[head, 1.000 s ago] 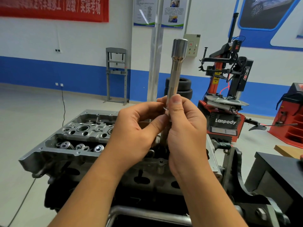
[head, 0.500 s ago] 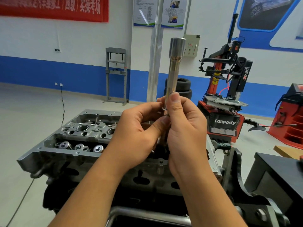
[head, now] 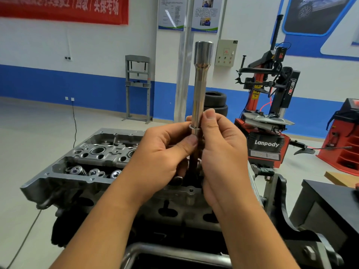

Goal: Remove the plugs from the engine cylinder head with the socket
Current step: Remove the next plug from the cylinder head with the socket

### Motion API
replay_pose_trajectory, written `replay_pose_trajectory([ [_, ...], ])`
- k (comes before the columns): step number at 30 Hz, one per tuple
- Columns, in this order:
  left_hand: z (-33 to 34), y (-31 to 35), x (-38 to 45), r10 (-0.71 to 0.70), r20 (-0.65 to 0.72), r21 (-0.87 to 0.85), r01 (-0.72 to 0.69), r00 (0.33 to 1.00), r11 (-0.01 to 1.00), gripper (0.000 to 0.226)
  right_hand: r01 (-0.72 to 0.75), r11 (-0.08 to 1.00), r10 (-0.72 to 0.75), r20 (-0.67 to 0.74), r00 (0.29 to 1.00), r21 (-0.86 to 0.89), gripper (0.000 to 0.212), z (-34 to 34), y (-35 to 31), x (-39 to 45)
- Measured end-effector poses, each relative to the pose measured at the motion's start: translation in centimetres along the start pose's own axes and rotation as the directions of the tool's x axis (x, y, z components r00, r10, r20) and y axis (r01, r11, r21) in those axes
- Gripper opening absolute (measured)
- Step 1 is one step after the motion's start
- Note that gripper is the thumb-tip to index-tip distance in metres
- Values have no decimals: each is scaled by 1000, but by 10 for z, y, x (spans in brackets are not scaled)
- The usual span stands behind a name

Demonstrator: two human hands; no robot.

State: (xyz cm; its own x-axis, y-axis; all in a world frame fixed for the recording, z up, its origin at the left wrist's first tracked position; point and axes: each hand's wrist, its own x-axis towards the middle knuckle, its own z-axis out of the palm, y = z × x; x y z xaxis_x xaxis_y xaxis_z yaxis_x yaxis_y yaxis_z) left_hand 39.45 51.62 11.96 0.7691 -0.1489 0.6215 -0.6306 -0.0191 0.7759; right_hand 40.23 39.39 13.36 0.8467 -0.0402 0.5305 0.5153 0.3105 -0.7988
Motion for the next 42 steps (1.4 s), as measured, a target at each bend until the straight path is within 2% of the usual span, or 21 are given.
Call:
replay_pose_trajectory([
  [3, 0, 2, -1, 18, -96, 43, -14, 995, 999, 25, -2, 994, 14, 100, 995, -111, 34, -14, -16, 7],
  [6, 0, 3, 0, 10, -137, 112, 6, 991, 994, 28, 119, 973, -84, 178, 980, -196, 27, -23, -29, 12],
  [9, -4, 4, 3, 3, -75, 182, 11, 997, 983, 25, 172, 964, -138, 171, 975, -203, 28, -26, -25, 16],
  [13, -13, 8, 3, -96, 149, 166, 70, 984, 984, 27, 165, 966, -115, 238, 964, -199, 26, -26, -23, 21],
  [16, -11, 7, 3, -112, 124, 182, 88, 986, 979, 30, 104, 978, -54, 259, 964, -182, 31, -27, -21, 24],
  [19, -6, 6, 3, -93, 56, 222, 78, 994, 972, 28, 53, 990, -18, 262, 965, -130, 26, -27, -22, 26],
  [23, -6, 6, 2, -57, 4, 249, 54, 998, 967, 40, 155, 972, -114, 221, 969, -179, 17, -25, -19, 26],
  [27, -14, 6, 4, -94, 95, 390, 50, 991, 920, 26, 217, 951, -149, 286, 947, -220, 18, -24, -22, 26],
  [31, -23, 8, 2, -143, 137, 508, 54, 980, 860, 29, 230, 953, -150, 352, 924, -197, 20, -24, -23, 25],
  [34, -27, 7, 1, -232, 161, 586, 95, 959, 804, 23, 221, 959, -150, 348, 925, -176, 21, -21, -22, 23],
  [39, -24, 6, 3, -251, 183, 628, 84, 951, 774, 19, 223, 957, -153, 331, 931, -185, 25, -20, -20, 26],
  [42, -20, 5, 2, -230, 181, 644, 62, 956, 762, 27, 167, 977, -117, 326, 938, -129, 27, -20, -19, 27],
])
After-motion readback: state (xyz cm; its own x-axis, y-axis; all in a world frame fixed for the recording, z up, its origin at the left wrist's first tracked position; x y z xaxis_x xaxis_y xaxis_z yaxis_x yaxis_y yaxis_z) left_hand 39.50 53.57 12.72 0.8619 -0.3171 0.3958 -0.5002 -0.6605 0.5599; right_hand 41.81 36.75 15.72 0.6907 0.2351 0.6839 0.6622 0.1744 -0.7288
